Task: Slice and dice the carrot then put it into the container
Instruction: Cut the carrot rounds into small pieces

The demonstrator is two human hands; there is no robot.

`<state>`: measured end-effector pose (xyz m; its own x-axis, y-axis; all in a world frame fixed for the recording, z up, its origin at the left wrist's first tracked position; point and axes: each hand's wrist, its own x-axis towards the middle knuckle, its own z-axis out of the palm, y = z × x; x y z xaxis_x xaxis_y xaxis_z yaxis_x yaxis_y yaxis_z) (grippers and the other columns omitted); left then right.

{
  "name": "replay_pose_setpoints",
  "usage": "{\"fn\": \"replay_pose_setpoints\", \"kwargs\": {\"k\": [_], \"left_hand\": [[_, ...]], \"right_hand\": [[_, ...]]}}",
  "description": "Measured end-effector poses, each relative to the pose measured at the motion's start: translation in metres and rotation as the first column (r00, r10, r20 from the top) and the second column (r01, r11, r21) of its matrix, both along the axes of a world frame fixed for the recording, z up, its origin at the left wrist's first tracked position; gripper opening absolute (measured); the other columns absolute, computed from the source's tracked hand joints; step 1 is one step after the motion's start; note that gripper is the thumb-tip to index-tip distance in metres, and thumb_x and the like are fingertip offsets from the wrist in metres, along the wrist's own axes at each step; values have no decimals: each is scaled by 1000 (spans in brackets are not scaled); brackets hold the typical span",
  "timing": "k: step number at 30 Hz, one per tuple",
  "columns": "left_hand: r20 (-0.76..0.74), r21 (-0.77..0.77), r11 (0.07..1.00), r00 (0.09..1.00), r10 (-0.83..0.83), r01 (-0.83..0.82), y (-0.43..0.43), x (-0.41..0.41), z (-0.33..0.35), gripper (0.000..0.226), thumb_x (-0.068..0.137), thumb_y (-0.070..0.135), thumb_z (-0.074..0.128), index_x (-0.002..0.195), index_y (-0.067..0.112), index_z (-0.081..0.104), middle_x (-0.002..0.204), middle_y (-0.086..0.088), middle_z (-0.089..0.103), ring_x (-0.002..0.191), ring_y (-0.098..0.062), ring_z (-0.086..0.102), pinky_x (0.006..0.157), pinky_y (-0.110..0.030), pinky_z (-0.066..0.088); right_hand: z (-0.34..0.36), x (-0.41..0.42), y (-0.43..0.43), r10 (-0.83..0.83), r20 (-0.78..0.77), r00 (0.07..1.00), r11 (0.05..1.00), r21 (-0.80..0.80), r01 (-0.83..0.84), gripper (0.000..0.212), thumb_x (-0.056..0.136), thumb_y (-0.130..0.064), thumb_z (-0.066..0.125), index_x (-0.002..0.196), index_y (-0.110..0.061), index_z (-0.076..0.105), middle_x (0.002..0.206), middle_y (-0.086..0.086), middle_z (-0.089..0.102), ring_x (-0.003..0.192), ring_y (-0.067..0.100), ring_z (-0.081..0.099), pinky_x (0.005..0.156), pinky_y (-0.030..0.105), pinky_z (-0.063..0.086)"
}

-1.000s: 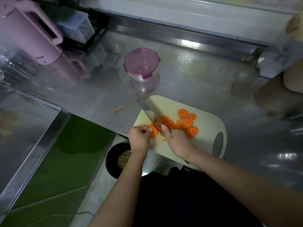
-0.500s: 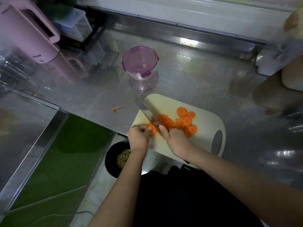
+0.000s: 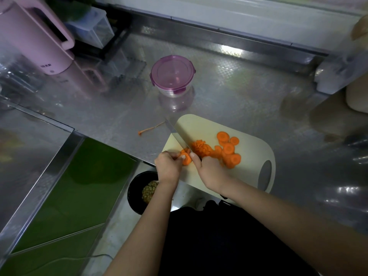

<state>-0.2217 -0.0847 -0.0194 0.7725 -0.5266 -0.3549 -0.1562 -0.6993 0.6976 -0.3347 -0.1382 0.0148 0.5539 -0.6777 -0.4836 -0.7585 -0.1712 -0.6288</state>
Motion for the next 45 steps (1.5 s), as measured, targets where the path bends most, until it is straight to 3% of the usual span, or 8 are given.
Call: {"fn": "replay_pose_setpoints", "kwargs": {"k": [5, 13, 17, 25, 30, 36, 41, 45], "left_hand": [[25, 24, 999, 999, -30, 30, 1, 0, 2, 15, 80, 18, 72, 89, 7, 76, 89, -6, 73, 85, -17, 65, 75, -16, 42], [38, 10, 999, 998, -45, 44, 1, -3, 7, 10, 81, 12, 71, 84, 3, 75, 86, -10, 73, 78, -13, 58, 74, -20, 41], [21, -6, 1000, 1000, -19, 20, 0, -4, 6, 13, 80, 12, 72, 90, 4, 75, 93, -6, 73, 89, -16, 64, 85, -24, 47], [15, 1, 1000, 1000, -15, 15, 1, -4, 6, 17, 81, 13, 71, 95, 5, 74, 96, -4, 72, 88, -13, 63, 85, -20, 44], [26, -20, 999, 999, -41, 42, 1, -6, 10, 8, 82, 11, 69, 83, 5, 76, 80, -7, 72, 74, -14, 60, 81, -29, 51], [18, -3, 999, 999, -40, 40, 2, -5, 10, 11, 82, 11, 69, 88, 5, 75, 89, -6, 73, 76, -10, 57, 75, -18, 43], [-9, -15, 1000, 1000, -25, 25, 1, -4, 9, 8, 82, 11, 69, 83, 7, 76, 83, -4, 73, 74, -10, 59, 75, -20, 45], [-29, -27, 1000, 1000, 10, -10, 1, -3, 6, 13, 79, 11, 73, 89, 3, 75, 89, -7, 73, 83, -16, 66, 82, -26, 51]], "right_hand": [[-6, 4, 3, -12, -9, 1000, 999, -36, 12, 57, 99, -49, 26, 58, -13, 41, 86, 24, 66, 85, 37, 62, 70, 35, 46], [-9, 0, -10, -44, 32, 999, 997, 64, 42, 67, 100, -49, 25, 67, 0, 58, 71, 17, 62, 76, 31, 60, 71, 32, 43], [-4, -2, -19, -59, 58, 997, 993, 104, 53, 65, 101, -47, 26, 53, -9, 47, 51, 3, 47, 55, 19, 48, 54, 26, 36], [-3, -13, -19, -123, 131, 984, 989, 93, 111, 64, 100, -47, 26, 50, -11, 42, 53, 4, 46, 51, 15, 44, 50, 27, 34], [-1, -23, -13, -115, 135, 984, 989, 104, 101, 62, 99, -49, 29, 52, -13, 43, 52, 1, 45, 51, 12, 44, 61, 28, 37], [-1, -21, -7, -73, 149, 986, 992, 117, 56, 61, 100, -48, 27, 55, -10, 44, 50, 2, 42, 47, 14, 41, 51, 26, 33], [-1, -19, -5, -49, 123, 991, 997, 68, 41, 61, 100, -47, 28, 55, -10, 46, 54, 6, 50, 58, 20, 50, 63, 28, 36], [0, -16, 1, -32, 110, 993, 999, -16, 34, 65, 100, -47, 27, 82, 3, 65, 83, 20, 66, 85, 32, 61, 76, 33, 45]]}}
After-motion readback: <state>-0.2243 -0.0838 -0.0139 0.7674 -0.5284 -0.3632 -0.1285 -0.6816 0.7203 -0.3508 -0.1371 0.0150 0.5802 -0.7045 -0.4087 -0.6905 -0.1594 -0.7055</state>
